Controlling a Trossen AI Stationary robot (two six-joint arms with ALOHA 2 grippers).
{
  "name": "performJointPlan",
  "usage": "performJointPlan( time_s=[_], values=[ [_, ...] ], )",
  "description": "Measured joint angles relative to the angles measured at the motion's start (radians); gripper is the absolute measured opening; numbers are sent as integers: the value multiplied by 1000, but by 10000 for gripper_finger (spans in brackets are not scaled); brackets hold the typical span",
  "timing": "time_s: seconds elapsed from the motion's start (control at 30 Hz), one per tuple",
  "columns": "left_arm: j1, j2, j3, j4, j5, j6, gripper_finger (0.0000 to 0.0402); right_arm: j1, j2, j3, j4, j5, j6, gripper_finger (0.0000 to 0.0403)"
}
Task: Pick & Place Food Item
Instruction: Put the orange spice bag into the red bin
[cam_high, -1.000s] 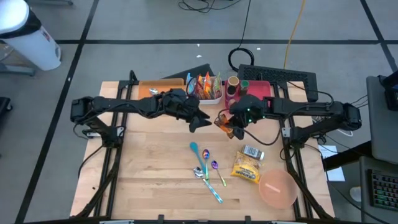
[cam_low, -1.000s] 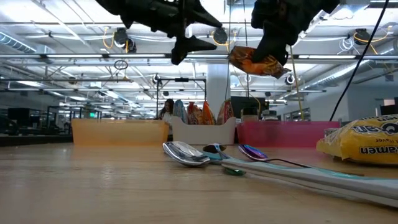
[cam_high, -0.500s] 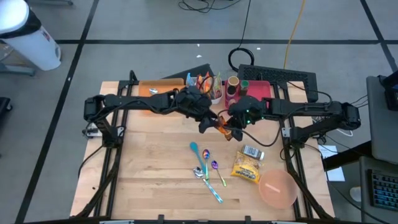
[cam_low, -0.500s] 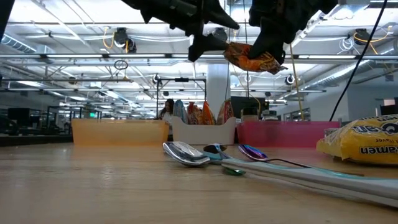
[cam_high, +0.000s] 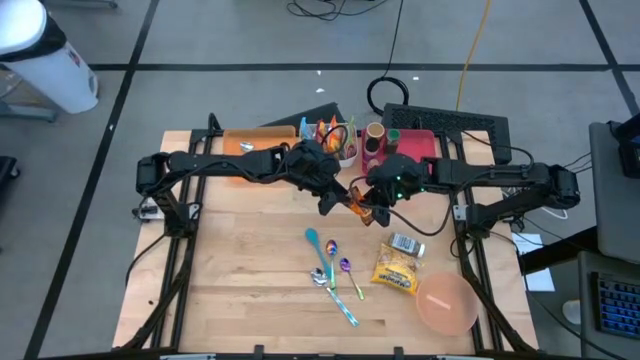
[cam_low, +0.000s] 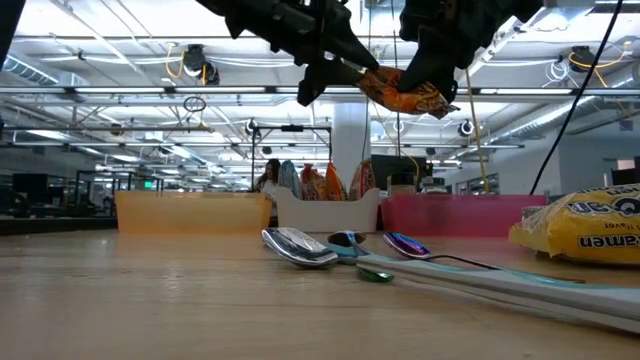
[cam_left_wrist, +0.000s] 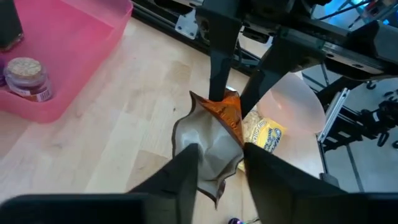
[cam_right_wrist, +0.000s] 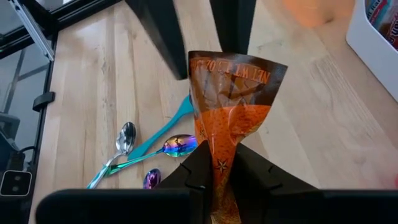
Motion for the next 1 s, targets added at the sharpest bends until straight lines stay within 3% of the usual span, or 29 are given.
performJointPlan(
  time_s=[0.37,0.7,1.0],
  values=[
    [-1,0,0,5,15,8,11,0,0,0,1,2,3,38],
    [0,0,0,8,46,18,4,0,0,0,5,-22,-1,43],
    [2,-1,0,8,62,18,2,-21,-11,0,9,-54,4,152]
  ],
)
